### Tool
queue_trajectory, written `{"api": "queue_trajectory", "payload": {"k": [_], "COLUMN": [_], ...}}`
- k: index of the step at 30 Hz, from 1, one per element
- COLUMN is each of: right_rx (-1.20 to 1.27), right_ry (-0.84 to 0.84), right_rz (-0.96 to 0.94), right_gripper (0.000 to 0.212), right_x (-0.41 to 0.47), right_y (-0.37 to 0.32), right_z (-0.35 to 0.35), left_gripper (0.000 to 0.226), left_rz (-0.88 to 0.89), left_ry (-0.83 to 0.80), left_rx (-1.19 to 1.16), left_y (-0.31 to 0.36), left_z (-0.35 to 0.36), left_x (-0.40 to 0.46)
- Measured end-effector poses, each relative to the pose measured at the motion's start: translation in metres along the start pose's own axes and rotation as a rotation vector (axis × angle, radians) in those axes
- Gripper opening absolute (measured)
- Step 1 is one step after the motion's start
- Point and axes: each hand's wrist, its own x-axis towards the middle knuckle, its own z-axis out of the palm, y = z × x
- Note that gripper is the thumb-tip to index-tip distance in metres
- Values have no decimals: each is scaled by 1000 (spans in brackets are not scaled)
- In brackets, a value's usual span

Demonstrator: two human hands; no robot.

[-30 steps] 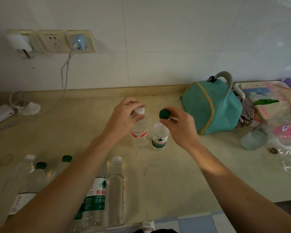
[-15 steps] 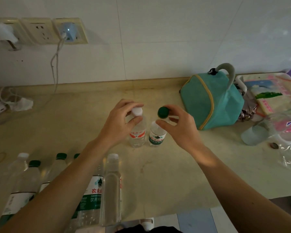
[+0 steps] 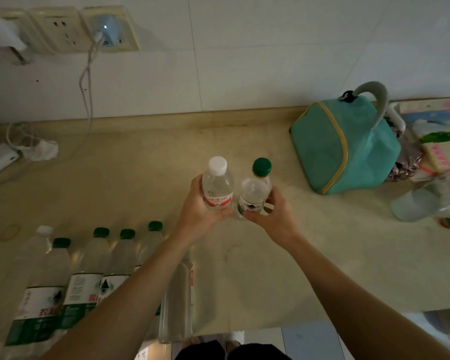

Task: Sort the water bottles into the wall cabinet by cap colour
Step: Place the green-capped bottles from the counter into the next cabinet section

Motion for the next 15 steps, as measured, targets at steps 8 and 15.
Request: {"api": "queue_trajectory", "payload": {"k": [8,15], "right_rx": [50,90], "right_ry": [50,105], "right_rz": [19,-60], "right_gripper": [65,60], "right_x": [-2,-25], "right_y": [-3,-40], "right_z": [7,-7], "left_gripper": [75,64], "left_rz": [-11,82], "left_ry": [126,173], "left_rx": [-53,-106], "left_y": [-9,12], "left_z": [0,-20], "left_x": [-2,-21]}}
